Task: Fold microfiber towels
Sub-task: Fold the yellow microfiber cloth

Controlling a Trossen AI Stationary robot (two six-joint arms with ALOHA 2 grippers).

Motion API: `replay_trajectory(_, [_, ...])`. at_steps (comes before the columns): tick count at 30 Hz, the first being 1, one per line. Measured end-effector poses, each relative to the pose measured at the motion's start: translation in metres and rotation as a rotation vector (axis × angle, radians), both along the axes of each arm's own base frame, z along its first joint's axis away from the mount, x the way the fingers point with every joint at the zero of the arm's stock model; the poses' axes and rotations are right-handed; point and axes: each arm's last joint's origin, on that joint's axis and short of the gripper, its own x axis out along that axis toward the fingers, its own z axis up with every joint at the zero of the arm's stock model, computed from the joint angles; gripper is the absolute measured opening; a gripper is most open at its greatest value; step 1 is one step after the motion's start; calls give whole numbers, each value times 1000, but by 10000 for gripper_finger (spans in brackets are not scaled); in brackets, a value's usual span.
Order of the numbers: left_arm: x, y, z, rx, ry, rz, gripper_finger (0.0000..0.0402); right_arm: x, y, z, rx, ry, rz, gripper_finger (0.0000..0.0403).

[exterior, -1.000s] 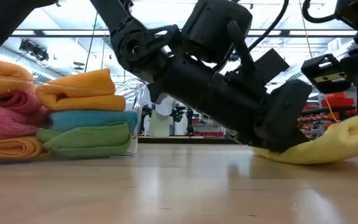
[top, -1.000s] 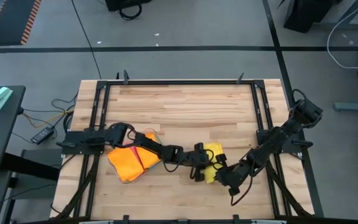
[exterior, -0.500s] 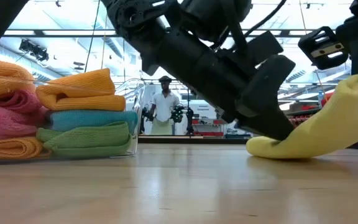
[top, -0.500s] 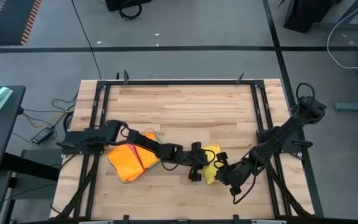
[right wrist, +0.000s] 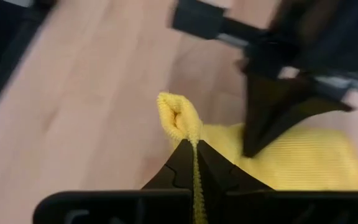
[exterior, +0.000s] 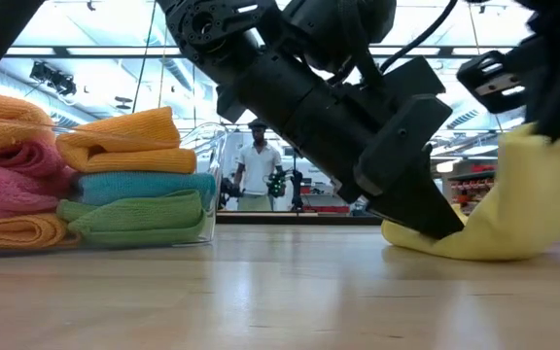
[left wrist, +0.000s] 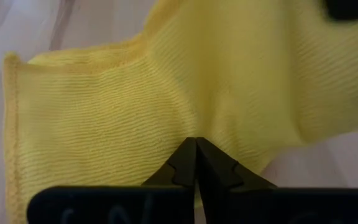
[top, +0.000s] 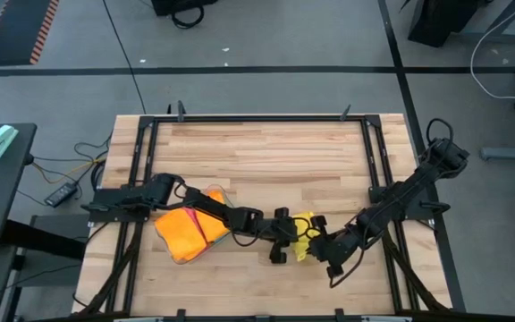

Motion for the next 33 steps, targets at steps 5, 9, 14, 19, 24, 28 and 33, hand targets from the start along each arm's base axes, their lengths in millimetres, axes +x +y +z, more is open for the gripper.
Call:
replay_trajectory(5, [0, -1, 0, 18, 2, -12, 16, 6, -13, -1, -80, -2, -25, 9])
replay_trajectory(9, [-1, -2, 0, 35, 0, -9, 6, 3, -23, 2, -140, 12, -56, 9])
replay_trajectory(14, [0, -1, 0, 63, -7, 4, 21, -2, -29, 15, -194, -35, -58, 9])
replay_trajectory(19, [-3, 0, 5, 88, 12, -6, 16, -2, -28, 12, -193, -13, -33, 9])
replay_trajectory(24, [-7, 0, 15, 127, 32, 21, 7, -7, -27, 4, -178, 17, -41, 9])
replay_trajectory(28, [-8, -10, 19, 179, -18, 47, 14, -12, -23, 1, -165, 26, -43, 9])
replay_trajectory(33, [-8, -16, 22, 188, -57, 68, 6, -14, -18, 2, -168, 9, -22, 9])
